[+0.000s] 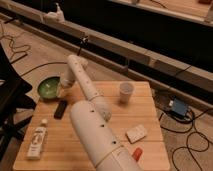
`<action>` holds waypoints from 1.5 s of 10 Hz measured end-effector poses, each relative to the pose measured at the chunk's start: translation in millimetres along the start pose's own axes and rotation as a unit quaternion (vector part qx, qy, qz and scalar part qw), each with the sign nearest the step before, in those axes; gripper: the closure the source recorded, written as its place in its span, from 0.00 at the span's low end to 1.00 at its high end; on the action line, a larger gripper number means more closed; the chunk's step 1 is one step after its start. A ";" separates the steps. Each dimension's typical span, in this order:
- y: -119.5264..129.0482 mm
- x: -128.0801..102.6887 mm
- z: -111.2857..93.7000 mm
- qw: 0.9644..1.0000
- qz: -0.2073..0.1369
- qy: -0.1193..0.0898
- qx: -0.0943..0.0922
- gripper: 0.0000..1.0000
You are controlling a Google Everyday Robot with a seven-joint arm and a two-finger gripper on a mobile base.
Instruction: Drag the ceramic bowl in a circle
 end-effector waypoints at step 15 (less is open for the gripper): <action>17.6 45.2 -84.2 0.990 0.067 -0.095 0.076 0.90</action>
